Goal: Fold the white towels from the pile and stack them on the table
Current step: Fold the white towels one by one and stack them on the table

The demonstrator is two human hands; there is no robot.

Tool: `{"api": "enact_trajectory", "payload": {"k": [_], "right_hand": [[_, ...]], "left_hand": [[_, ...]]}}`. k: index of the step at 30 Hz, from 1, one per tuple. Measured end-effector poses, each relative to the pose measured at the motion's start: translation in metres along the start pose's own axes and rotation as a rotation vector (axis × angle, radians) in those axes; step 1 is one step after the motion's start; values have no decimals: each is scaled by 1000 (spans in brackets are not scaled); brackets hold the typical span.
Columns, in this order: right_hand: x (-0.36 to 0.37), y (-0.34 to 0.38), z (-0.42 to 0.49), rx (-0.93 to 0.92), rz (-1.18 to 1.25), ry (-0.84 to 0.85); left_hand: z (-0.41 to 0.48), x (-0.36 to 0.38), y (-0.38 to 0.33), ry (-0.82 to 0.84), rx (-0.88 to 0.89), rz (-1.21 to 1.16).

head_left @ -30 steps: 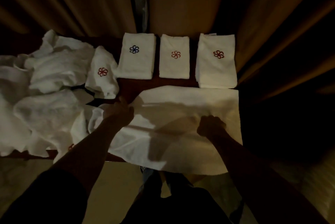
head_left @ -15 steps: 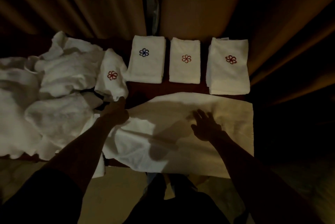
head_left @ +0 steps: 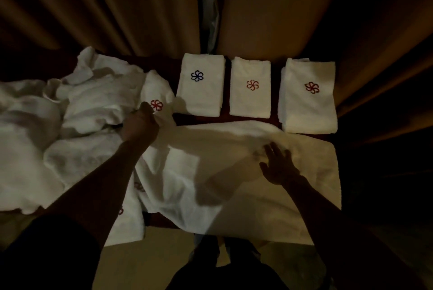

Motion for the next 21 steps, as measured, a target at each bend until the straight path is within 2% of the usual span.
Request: {"api": "enact_trajectory", "payload": {"k": [6, 9, 12, 15, 18, 21], "right_hand": [[-30, 39, -19, 141, -7, -34], [-42, 67, -23, 121, -16, -136], [-46, 97, -20, -107, 79, -252], [-51, 131, -20, -380, 142, -266], [-59, 168, -26, -506, 251, -301], [-64, 196, -30, -567, 301, -321]], "left_hand": [[9, -15, 16, -48, -277, -196], [13, -25, 28, 3, -230, -318], [14, -34, 35, 87, -122, -432], [14, -39, 39, 218, -94, -551], [11, -42, 35, 324, -132, -678], [8, -39, 34, 428, -169, -695]]}}
Point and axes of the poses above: each hand's wrist, its own z-axis towards the middle knuckle, its own x-axis out of the palm, y = z × x, the point moved 2 cm from there along z, towards the middle knuckle, and after that the axes turned 3 degrees about -y, right-handed, at the moved point
